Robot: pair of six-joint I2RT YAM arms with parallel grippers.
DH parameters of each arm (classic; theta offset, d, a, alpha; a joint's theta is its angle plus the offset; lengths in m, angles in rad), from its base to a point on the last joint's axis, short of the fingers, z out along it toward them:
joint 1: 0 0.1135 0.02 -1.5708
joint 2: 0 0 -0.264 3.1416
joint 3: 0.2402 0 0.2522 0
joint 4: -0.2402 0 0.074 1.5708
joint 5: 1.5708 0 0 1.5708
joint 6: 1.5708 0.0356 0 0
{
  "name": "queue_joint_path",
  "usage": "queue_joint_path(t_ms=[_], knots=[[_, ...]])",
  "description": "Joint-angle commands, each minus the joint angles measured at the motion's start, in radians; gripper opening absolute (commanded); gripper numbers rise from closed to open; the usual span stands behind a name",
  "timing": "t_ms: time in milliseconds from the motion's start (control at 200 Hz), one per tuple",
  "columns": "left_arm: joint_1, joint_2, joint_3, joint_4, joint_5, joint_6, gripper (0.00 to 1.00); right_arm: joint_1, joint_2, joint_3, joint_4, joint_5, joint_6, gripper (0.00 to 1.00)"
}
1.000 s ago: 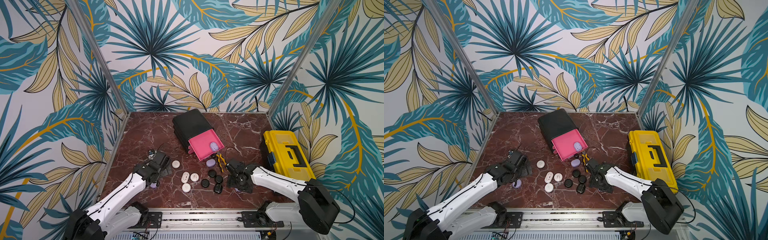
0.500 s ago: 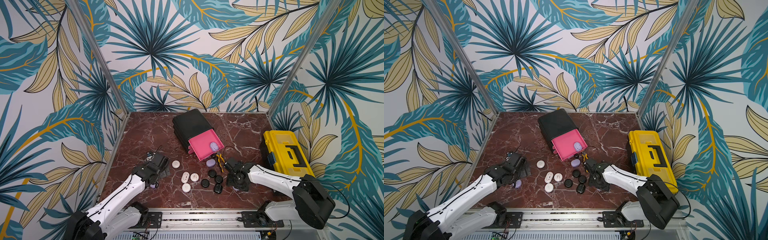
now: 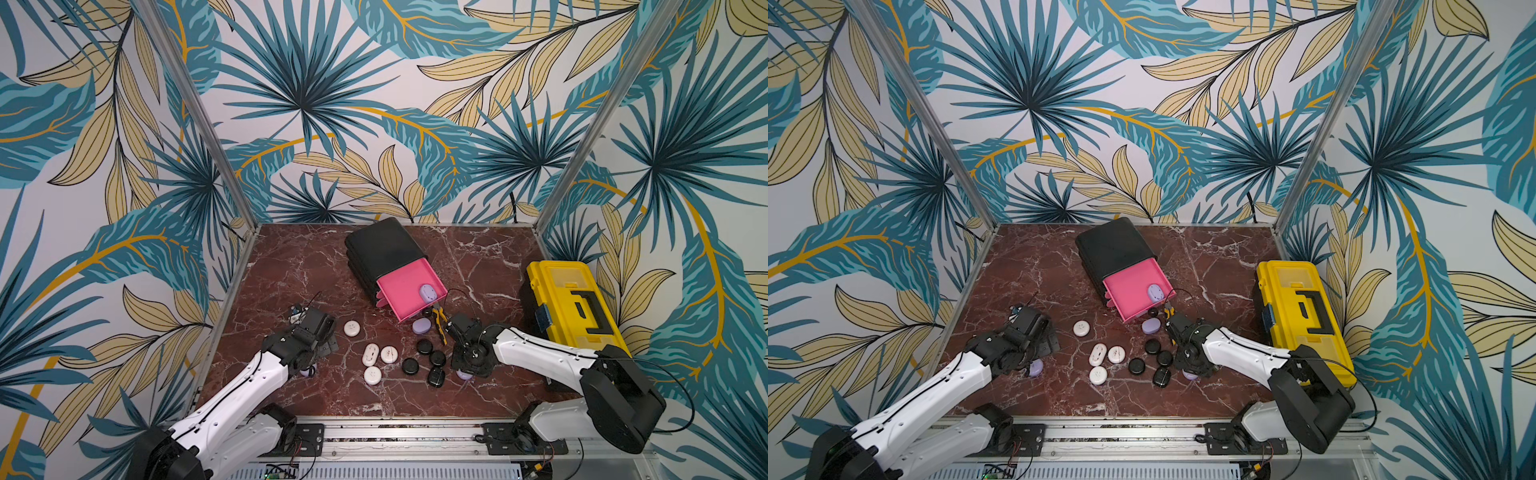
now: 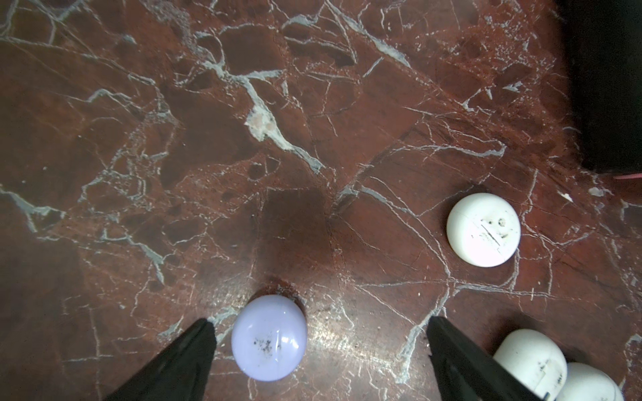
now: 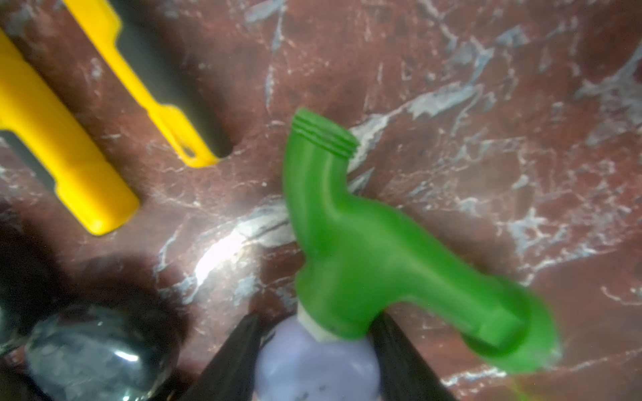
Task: Put the bluetooth earphones in the drawer according to color
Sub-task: Pick up the Bluetooth earphone from the center of the board, then place the bluetooth earphone in the drawer.
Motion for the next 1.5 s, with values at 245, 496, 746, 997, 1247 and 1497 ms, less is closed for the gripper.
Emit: queue_joint_path(t_ms=[245,496,746,997,1247,1497], knots=[[0.014,-0.027,-0.025,-0.017,-0.03,-0.005,1.0,0.029,0.044,-0.026,-0.006,-0.065,-0.03,0.72],[0.02,-0.026,-0.028,-0.015,-0.032,-0.006,1.0,0.068,0.082,-0.009,-0.005,-0.075,-0.026,0.67],[0.023,-0.029,-0.034,-0.013,-0.03,-0.007,1.0,0.096,0.101,-0.007,0.0,-0.098,-0.025,0.62],[0.025,-0.034,-0.039,-0.012,-0.036,-0.008,1.0,0.105,0.075,0.009,-0.023,-0.091,-0.028,0.5],[0.029,-0.038,-0.058,-0.01,-0.051,-0.023,1.0,0.1,0.011,0.125,-0.142,0.004,-0.068,0.5],[0.041,-0.035,-0.074,-0.01,-0.067,-0.037,1.0,0.08,-0.082,0.38,-0.329,0.11,-0.154,0.5]])
